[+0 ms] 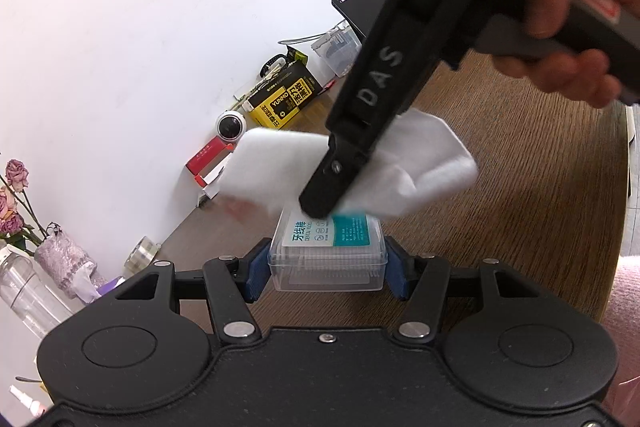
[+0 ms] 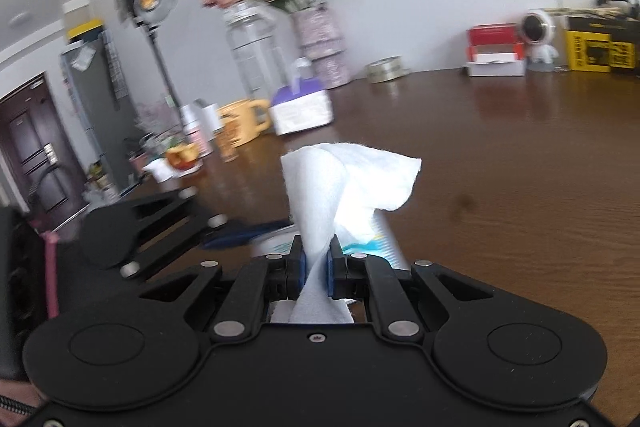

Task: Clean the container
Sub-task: 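Rub the wipe along the floss box lid with the right gripper, then wipe the floss box lid back and forth with the right gripper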

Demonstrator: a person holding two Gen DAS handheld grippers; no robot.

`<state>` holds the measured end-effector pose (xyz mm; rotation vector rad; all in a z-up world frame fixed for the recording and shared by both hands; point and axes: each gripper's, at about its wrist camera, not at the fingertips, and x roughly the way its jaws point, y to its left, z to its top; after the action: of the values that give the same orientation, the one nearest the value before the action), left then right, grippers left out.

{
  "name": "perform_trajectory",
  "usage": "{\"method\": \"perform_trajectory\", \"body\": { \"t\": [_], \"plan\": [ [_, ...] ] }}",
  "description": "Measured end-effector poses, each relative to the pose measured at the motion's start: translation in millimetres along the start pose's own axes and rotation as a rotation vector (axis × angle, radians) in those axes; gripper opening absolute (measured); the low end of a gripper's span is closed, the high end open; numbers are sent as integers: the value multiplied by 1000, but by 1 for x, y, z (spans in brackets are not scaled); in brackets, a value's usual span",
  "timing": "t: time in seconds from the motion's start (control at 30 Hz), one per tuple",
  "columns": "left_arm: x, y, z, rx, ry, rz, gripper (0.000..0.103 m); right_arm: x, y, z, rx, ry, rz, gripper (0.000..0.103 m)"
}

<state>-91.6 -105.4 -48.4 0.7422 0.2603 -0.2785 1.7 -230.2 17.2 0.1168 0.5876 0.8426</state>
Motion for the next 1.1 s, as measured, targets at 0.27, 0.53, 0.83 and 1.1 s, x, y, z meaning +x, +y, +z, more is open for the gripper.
{"method": "perform_trajectory", "body": {
  "t": [0.27, 0.53, 0.83, 1.1],
  "plan": [
    [-10, -15, 4, 0, 0, 1, 57, -2, -10, -2, 37, -5, -28, 10],
    [-15, -23, 5, 1, -1, 3, 57, -9, 5, -15, 24, 17, 26, 10],
    [8, 12, -2, 2, -1, 2, 57, -8, 23, -12, -28, 23, 80, 10],
    [15, 12, -1, 0, 0, 0, 57, -6, 9, -8, -2, 19, 30, 10]
  ]
}}
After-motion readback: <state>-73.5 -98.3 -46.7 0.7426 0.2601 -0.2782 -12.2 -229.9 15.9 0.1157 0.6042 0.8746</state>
